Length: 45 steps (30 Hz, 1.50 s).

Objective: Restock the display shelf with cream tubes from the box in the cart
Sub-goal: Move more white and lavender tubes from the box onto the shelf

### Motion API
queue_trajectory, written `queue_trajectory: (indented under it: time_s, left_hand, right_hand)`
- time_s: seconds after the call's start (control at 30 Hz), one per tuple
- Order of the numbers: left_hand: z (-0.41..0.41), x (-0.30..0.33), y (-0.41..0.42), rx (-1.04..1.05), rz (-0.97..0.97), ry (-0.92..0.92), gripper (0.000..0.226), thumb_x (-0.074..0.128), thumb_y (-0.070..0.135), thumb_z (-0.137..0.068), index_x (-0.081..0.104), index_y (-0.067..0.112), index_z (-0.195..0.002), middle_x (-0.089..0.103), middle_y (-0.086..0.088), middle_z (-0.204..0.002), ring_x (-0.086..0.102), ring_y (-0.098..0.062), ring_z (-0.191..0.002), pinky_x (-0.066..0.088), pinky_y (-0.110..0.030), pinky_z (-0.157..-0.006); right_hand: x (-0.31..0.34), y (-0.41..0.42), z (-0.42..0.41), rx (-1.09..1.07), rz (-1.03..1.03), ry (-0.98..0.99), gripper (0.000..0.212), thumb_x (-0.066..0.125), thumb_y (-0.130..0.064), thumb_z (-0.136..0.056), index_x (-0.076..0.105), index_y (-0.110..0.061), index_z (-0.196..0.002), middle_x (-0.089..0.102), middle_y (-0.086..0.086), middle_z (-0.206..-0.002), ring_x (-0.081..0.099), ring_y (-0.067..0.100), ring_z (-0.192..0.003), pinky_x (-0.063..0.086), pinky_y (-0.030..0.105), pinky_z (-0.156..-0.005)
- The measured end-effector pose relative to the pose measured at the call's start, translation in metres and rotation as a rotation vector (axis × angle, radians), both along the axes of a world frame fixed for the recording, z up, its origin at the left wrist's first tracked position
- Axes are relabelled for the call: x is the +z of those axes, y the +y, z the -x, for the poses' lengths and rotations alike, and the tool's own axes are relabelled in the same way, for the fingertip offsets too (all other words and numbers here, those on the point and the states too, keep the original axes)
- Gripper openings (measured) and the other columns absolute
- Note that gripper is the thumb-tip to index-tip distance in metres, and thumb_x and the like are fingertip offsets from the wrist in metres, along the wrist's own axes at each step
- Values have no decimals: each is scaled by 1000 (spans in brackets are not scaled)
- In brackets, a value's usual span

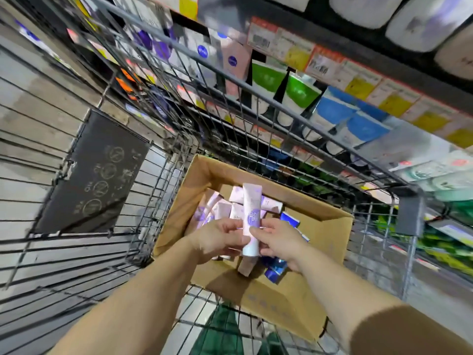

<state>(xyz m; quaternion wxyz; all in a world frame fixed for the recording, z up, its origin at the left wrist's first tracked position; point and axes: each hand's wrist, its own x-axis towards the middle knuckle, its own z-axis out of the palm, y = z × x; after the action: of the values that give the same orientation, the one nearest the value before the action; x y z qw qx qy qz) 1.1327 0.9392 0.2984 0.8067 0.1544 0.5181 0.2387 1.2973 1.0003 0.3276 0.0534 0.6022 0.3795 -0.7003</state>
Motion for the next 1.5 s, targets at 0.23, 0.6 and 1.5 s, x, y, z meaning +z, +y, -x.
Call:
queue_trajectory:
  time_s: [0.23,0.6,1.5]
  left_hand:
    - [-14,-18,-8,24,-12,380,19,80,14,-77,71,18,-93,65,-3,-85,58,-17,-76,50,-29,-73]
    - [-17,-86,-25,-175,121,1241,41,70,37,-79,54,13,-108,63,-12,-113,57,-34,-110,47,-39,-88]
    - [-125,230,38,-125,-305,75,13,54,35,-95,48,23,-98,66,-2,-77,64,-20,-72,48,-49,-86]
  right_hand:
    - [-18,-12,-12,-3,-88,-62,12,68,-22,-89,56,-23,-89,67,-3,-95,65,18,-92,56,40,-86]
    - [-54,-27,-63,-44,-265,-184,8,67,-24,-88,60,-24,-89,71,2,-98,67,21,-86,55,39,-76]
    - [196,-29,-159,-337,-529,-68,24,61,-26,-93,54,-13,-112,61,4,-105,64,25,-96,59,39,-76]
